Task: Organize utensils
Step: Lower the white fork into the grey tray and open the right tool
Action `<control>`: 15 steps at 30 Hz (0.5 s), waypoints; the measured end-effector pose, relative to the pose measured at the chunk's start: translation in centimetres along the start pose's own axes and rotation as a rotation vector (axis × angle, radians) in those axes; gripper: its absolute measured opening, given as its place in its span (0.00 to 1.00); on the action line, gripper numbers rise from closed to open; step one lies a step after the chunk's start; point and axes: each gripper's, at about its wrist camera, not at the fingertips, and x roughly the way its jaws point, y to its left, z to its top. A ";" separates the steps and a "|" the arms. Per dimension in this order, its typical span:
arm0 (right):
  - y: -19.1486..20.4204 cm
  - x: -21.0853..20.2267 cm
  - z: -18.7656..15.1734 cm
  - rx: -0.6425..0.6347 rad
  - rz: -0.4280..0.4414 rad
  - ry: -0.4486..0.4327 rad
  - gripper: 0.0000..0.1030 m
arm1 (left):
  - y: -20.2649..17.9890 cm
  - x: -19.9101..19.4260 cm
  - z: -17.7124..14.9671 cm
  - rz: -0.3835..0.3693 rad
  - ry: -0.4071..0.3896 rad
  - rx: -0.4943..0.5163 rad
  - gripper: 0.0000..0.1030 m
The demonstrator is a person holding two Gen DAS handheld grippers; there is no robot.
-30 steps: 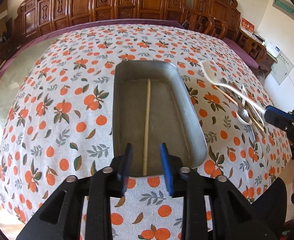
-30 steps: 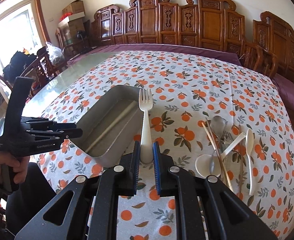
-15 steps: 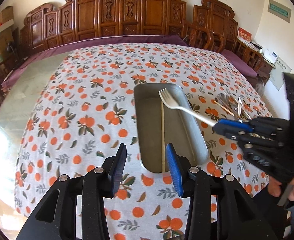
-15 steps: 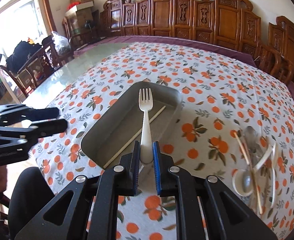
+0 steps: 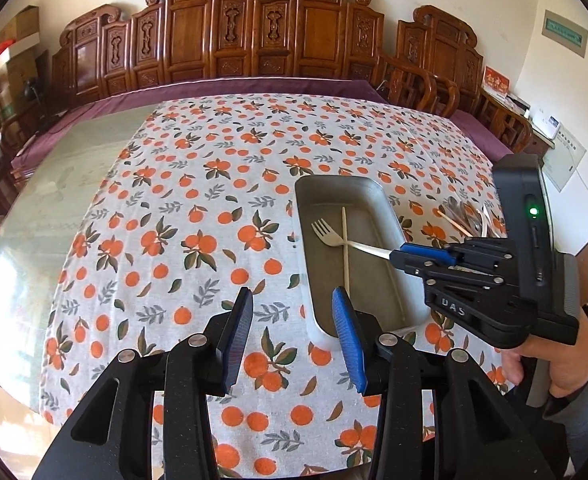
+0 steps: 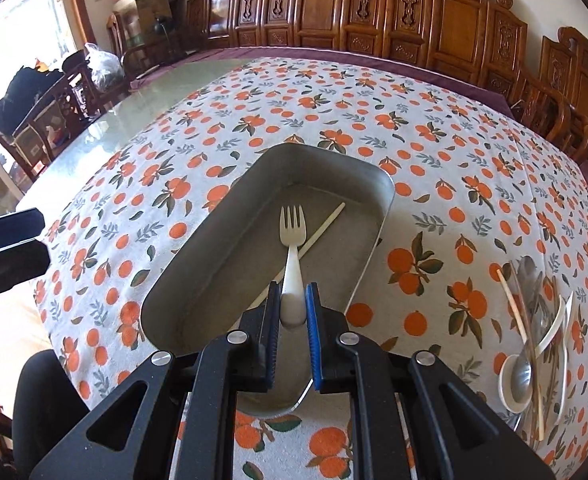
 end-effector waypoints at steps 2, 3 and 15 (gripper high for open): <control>0.1 0.4 0.1 0.007 0.004 0.007 0.14 | 0.1 0.0 0.0 0.000 0.001 -0.002 0.38; 0.1 0.6 0.0 0.010 0.005 0.009 0.14 | 0.1 0.1 -0.1 0.001 0.002 -0.002 0.38; 0.5 1.1 -0.1 0.024 0.058 0.007 0.15 | -0.4 0.4 -0.5 0.002 0.012 -0.003 0.38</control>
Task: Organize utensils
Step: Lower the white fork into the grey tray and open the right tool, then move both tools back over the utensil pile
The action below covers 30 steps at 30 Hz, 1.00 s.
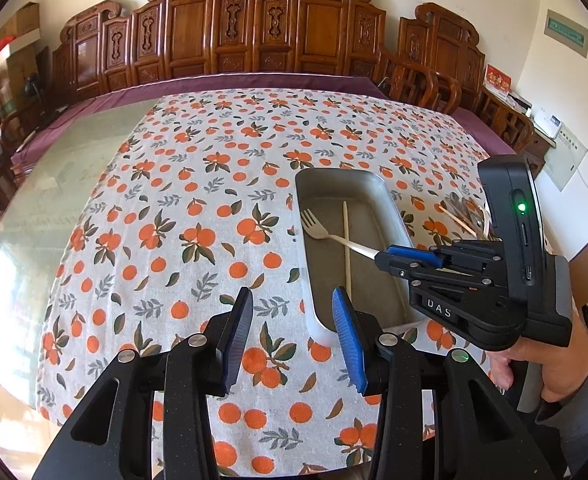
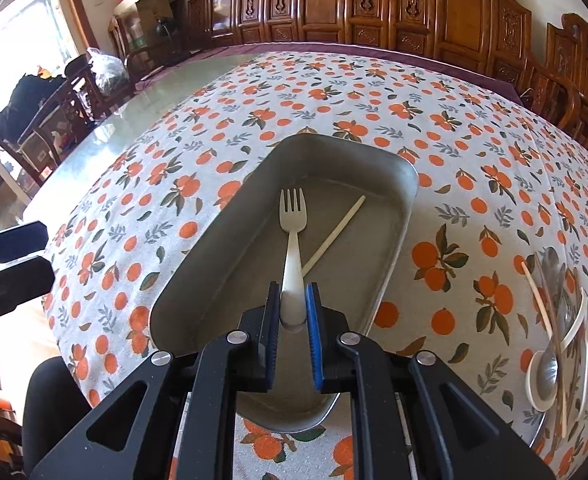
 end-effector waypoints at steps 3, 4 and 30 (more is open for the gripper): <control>-0.3 -0.4 -0.1 0.006 0.018 -0.010 0.18 | -0.4 0.1 0.0 -0.002 0.001 0.004 0.38; -0.4 -0.5 -0.2 0.009 0.026 -0.016 0.22 | -0.5 0.2 0.0 -0.003 0.001 0.005 0.40; -18.8 -14.5 -8.9 0.138 -0.133 -0.189 0.24 | -12.1 3.7 1.1 -0.092 0.019 0.123 0.51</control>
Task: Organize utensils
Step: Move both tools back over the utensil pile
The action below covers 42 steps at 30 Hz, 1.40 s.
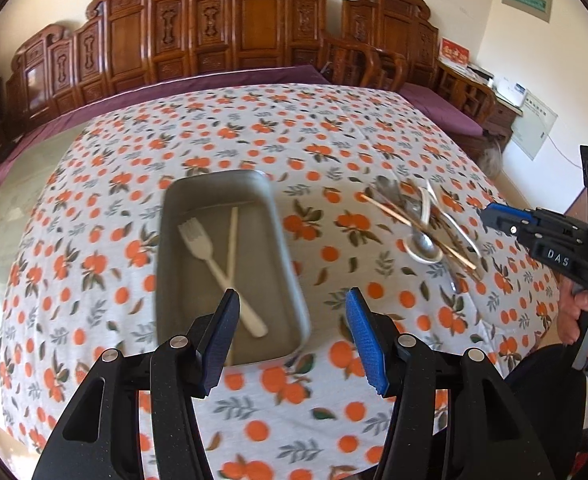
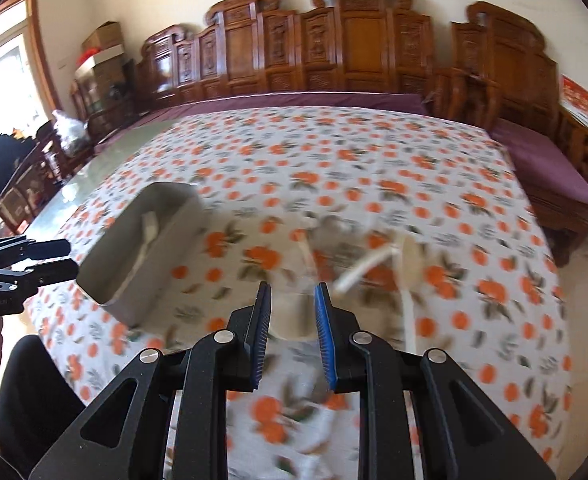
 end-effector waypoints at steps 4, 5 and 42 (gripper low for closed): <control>-3.1 -0.3 -1.0 0.044 -0.028 -0.004 0.24 | -2.2 1.0 0.3 -0.004 0.014 0.027 0.51; -3.8 -0.2 -1.2 0.058 -0.032 -0.005 0.24 | -2.6 1.3 0.4 -0.004 0.018 0.032 0.51; -4.1 5.9 -5.9 0.094 0.101 0.255 0.24 | -9.9 8.8 2.5 -0.043 0.110 0.064 0.51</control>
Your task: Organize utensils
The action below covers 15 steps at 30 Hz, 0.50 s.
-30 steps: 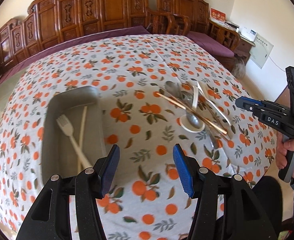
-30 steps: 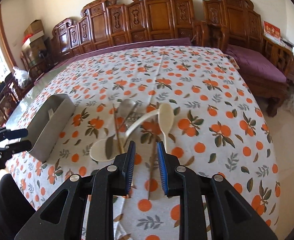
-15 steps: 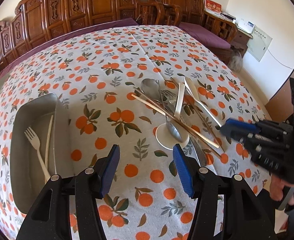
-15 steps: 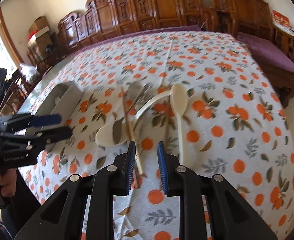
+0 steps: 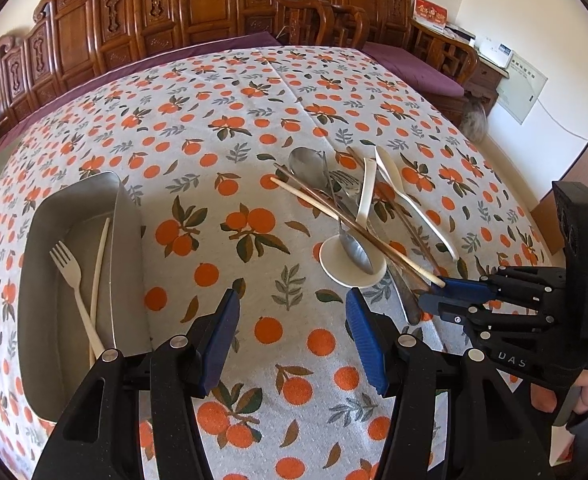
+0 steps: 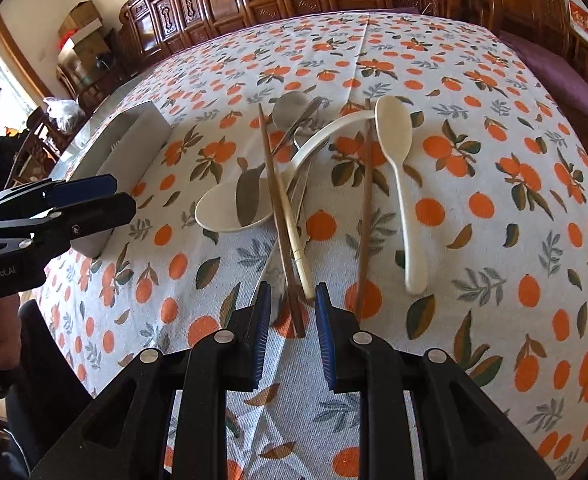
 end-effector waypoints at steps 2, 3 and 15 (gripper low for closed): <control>0.0 0.1 0.0 -0.001 0.000 0.005 0.13 | 0.0 -0.1 0.0 0.001 -0.001 -0.001 0.51; 0.0 0.1 0.0 -0.001 0.001 0.010 0.12 | 0.0 -0.1 0.0 0.002 -0.001 0.000 0.51; 0.6 -4.1 1.5 -0.031 -0.005 -0.096 0.08 | 0.0 -0.3 0.0 0.008 -0.003 0.001 0.51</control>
